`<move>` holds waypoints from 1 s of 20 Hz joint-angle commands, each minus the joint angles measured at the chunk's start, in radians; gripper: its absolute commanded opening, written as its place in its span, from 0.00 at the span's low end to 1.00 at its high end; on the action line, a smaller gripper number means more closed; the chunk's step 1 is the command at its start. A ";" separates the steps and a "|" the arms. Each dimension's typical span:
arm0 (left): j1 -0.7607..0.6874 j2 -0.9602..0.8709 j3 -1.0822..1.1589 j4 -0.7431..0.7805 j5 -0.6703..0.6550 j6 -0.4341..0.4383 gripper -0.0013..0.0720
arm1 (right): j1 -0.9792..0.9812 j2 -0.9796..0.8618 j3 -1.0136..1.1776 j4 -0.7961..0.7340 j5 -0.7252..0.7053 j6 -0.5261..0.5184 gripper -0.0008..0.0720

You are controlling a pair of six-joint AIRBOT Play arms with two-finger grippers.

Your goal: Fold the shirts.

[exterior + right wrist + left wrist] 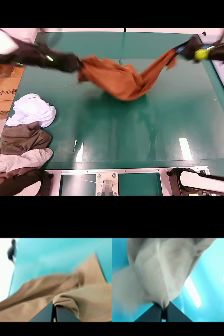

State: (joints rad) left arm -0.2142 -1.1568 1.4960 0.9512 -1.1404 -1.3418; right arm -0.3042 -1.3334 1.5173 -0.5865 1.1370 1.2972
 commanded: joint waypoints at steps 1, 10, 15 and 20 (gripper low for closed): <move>0.004 0.186 0.162 0.042 0.001 -0.094 0.06 | -0.106 0.278 0.051 0.002 0.016 0.003 0.02; 0.003 0.284 0.413 0.511 -0.229 -0.226 0.06 | -0.343 0.571 0.190 0.003 0.005 0.076 0.03; 0.003 0.265 0.134 0.478 -0.222 -0.220 0.06 | -0.285 0.491 0.008 0.000 0.000 0.063 0.03; 0.003 0.149 -0.319 0.198 0.036 -0.103 0.06 | -0.058 0.223 -0.233 -0.001 -0.144 -0.081 0.03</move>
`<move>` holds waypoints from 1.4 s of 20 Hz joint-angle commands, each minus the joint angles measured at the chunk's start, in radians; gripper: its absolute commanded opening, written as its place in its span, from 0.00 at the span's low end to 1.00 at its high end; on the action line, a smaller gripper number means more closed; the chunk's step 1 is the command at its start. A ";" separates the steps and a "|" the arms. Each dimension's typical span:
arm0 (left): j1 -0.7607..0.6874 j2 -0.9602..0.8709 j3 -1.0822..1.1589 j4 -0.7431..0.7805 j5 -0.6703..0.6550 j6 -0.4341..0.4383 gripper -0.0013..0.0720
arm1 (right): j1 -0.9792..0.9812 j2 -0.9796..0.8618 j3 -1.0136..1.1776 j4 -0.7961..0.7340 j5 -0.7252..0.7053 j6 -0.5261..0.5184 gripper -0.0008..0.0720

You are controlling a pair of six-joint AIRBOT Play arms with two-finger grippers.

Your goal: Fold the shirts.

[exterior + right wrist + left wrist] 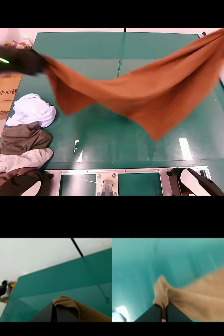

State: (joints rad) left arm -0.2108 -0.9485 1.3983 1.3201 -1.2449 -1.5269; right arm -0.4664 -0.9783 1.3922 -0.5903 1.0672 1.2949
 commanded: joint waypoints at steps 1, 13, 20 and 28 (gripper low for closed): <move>0.000 -0.106 -0.301 -0.253 0.192 0.131 0.06 | 0.138 -0.209 -0.122 0.003 -0.089 -0.099 0.03; 0.004 -0.505 -0.342 -0.324 0.330 0.228 0.06 | 0.013 -0.642 -0.060 -0.004 0.044 -0.041 0.64; 0.159 -0.506 -0.225 -0.329 -0.003 0.304 0.69 | -0.200 -0.445 -0.295 -0.121 0.216 -0.038 0.10; 0.177 -0.506 -0.225 -0.341 -0.057 0.393 0.69 | -0.103 -0.159 -0.908 -0.217 0.021 0.081 0.56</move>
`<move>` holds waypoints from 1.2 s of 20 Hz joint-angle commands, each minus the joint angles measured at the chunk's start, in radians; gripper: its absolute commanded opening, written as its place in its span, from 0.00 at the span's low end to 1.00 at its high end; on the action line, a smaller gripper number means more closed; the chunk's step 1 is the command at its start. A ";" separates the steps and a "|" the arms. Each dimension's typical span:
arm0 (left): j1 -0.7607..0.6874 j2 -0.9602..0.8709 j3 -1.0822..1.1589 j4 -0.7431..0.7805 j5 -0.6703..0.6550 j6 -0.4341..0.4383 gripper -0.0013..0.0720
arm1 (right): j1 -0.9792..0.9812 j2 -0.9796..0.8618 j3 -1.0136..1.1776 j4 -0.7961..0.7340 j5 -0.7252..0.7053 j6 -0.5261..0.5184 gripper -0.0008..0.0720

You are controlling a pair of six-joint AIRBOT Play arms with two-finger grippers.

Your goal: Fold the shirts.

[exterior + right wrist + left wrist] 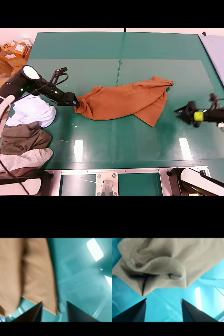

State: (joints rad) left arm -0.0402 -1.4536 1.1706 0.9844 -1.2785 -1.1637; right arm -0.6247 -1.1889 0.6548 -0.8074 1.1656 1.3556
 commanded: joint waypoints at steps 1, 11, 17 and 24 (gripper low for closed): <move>0.006 -0.001 0.002 -0.007 -0.023 0.029 0.69 | 0.110 0.050 -0.210 0.031 -0.128 0.006 0.63; 0.006 -0.001 0.002 -0.027 -0.022 0.039 0.69 | 0.380 -0.108 -0.121 0.197 -0.319 -0.059 0.09; 0.003 -0.001 0.002 -0.023 -0.080 0.071 0.69 | 0.143 -0.097 0.139 -0.101 -0.021 -0.009 0.03; -0.161 -0.001 -0.158 -0.024 0.168 0.099 0.69 | 0.048 -0.087 0.152 -0.119 0.013 -0.005 0.03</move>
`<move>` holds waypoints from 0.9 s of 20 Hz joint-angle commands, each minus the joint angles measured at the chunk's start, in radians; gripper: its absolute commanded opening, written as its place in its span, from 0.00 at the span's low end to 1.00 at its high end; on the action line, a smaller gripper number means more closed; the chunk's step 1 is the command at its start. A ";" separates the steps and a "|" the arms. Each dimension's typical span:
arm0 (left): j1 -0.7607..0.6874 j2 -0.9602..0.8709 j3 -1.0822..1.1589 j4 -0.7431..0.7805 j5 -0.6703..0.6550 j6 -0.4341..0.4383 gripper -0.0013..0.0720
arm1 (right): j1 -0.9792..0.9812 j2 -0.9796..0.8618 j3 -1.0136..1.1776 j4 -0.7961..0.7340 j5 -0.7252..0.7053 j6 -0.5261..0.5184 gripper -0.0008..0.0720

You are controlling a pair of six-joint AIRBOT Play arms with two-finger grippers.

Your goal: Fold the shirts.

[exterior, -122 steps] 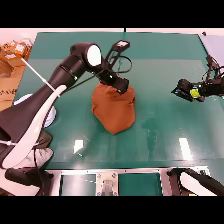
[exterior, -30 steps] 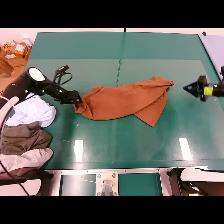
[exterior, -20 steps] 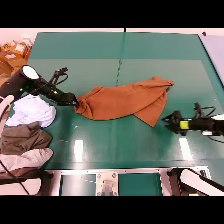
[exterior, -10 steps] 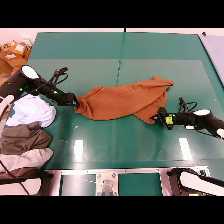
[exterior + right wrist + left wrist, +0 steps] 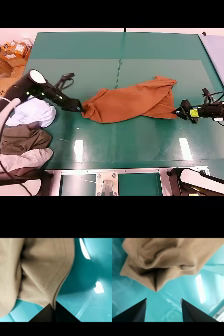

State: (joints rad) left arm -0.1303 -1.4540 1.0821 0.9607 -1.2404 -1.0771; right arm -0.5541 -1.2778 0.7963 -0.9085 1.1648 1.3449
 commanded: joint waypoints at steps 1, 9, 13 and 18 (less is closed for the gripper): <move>-0.100 -0.001 -0.089 0.000 0.184 0.013 0.69 | -0.023 0.002 0.010 -0.016 0.009 0.005 0.03; -0.209 -0.072 -0.104 -0.025 0.360 0.012 0.48 | -0.021 0.002 0.010 -0.009 0.003 0.005 0.03; -0.209 -0.072 -0.038 0.022 0.195 0.031 0.06 | -0.021 0.002 0.011 -0.009 0.003 0.006 0.03; -0.209 -0.011 0.209 0.290 -0.080 -0.092 0.06 | -0.021 0.068 0.112 0.076 0.126 0.005 0.03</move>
State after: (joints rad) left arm -0.3397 -1.5017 1.1728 1.1000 -1.1683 -1.1019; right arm -0.5747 -1.2510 0.8536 -0.8867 1.2163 1.3510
